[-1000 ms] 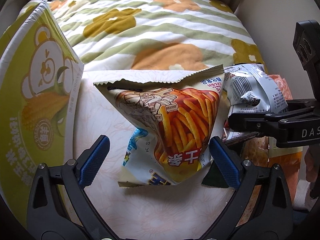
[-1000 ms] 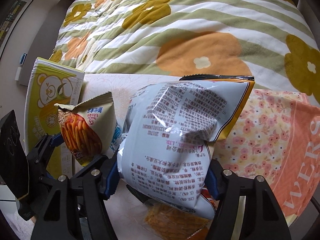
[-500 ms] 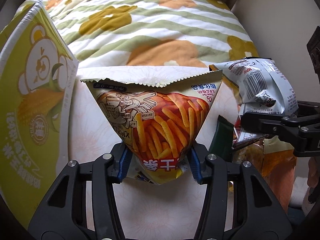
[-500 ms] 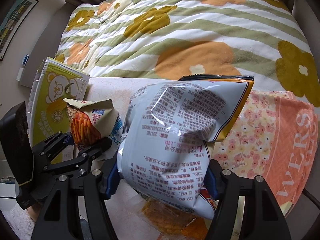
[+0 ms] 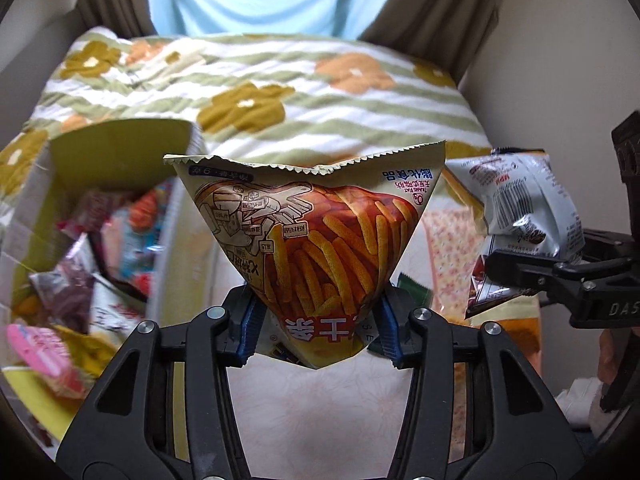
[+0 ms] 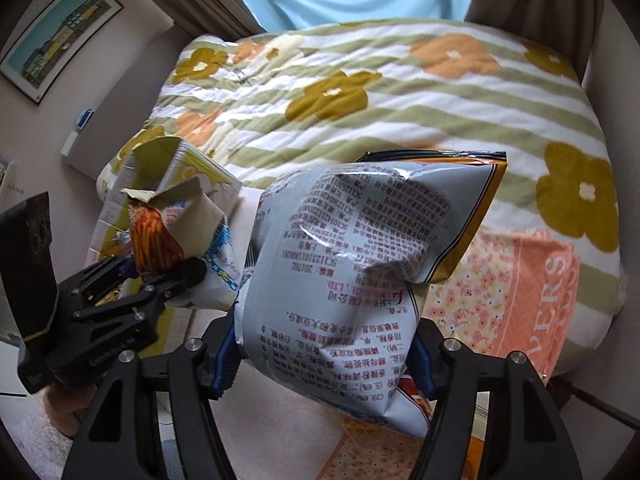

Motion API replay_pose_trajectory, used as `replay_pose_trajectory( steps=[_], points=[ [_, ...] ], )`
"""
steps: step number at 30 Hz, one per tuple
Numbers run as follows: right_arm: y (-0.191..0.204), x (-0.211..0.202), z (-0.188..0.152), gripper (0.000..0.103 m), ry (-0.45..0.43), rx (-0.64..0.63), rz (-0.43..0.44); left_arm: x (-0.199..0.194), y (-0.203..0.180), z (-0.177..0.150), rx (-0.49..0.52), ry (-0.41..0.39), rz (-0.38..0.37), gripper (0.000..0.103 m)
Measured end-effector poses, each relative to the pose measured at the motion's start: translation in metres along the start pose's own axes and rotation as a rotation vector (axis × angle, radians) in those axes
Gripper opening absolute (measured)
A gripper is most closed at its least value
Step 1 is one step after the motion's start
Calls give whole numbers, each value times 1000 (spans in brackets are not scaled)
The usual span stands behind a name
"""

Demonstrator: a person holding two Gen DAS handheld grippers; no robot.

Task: Organize snacks
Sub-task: 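Carry both bags over the box and open both tools to drop them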

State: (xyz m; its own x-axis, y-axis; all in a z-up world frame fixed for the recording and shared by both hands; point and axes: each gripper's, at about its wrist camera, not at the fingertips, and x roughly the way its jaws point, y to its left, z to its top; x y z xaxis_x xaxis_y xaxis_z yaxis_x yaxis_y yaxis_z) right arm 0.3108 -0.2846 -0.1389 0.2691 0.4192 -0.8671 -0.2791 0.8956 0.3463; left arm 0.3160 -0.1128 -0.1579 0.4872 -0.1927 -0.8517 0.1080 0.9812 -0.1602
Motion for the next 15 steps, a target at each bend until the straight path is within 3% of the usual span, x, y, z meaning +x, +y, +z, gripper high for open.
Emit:
replay_pose_trajectory(
  steps=[7,15],
  points=[
    [54,-20,11,64,-51,-114,32,-66,54,11,-71,-98,53,45],
    [128,-7,25,64,-84,-173,65,-95,139,18,-113,-123,78,45]
  ],
)
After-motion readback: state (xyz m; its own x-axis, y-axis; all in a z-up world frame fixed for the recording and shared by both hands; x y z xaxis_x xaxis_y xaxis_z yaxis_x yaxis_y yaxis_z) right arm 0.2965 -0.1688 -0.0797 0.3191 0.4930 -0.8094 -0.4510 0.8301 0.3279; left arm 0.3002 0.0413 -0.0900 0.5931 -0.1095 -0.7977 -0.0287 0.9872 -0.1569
